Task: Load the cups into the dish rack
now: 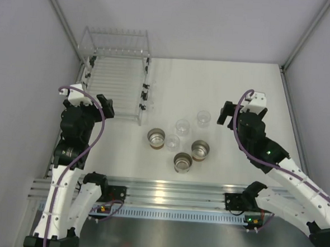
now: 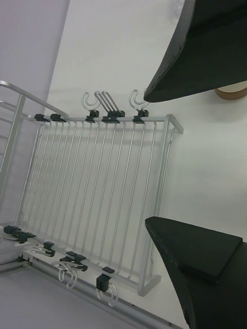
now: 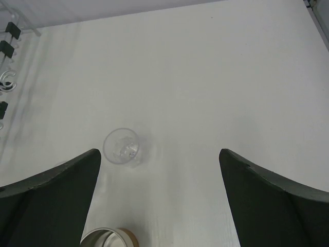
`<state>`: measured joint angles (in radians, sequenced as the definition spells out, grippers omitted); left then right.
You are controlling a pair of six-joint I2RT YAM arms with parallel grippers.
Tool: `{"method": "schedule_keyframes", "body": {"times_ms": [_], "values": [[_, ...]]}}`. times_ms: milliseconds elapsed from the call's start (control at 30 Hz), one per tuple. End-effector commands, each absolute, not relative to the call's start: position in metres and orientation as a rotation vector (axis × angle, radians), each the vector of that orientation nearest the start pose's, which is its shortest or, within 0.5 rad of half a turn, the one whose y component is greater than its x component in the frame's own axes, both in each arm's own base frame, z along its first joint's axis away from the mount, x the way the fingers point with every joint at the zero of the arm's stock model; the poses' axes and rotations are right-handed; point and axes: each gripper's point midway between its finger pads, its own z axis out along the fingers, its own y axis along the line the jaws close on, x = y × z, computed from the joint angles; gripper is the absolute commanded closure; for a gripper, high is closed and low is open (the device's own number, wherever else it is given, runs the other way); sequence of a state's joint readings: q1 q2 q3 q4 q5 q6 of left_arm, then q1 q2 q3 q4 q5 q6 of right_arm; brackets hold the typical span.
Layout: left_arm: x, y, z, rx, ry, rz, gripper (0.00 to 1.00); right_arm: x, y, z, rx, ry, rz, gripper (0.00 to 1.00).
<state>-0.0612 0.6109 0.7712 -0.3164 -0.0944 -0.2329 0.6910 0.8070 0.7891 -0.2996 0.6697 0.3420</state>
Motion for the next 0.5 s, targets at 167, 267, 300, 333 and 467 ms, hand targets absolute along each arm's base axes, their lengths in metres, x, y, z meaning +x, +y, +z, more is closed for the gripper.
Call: {"method": "schedule_keyframes", "body": {"times_ms": [167,267,300,333,467], "values": [[0.275,-0.014,0.301,-0.183,1.664,-0.149,0.01,0.283,0.105,0.257,0.16,1.803,0.107,0.01],[0.275,-0.017,0.302,-0.176,1.664,-0.17,0.01,0.284,0.11,0.255,0.148,1.816,0.116,0.01],[0.275,-0.017,0.301,-0.178,1.665,-0.168,0.01,0.286,0.112,0.252,0.142,1.826,0.111,0.01],[0.276,-0.017,0.3,-0.18,1.671,-0.166,0.01,0.287,0.114,0.253,0.138,1.829,0.115,0.01],[0.277,-0.016,0.299,-0.18,1.674,-0.163,0.01,0.292,0.12,0.245,0.12,1.87,0.095,0.0]]}}
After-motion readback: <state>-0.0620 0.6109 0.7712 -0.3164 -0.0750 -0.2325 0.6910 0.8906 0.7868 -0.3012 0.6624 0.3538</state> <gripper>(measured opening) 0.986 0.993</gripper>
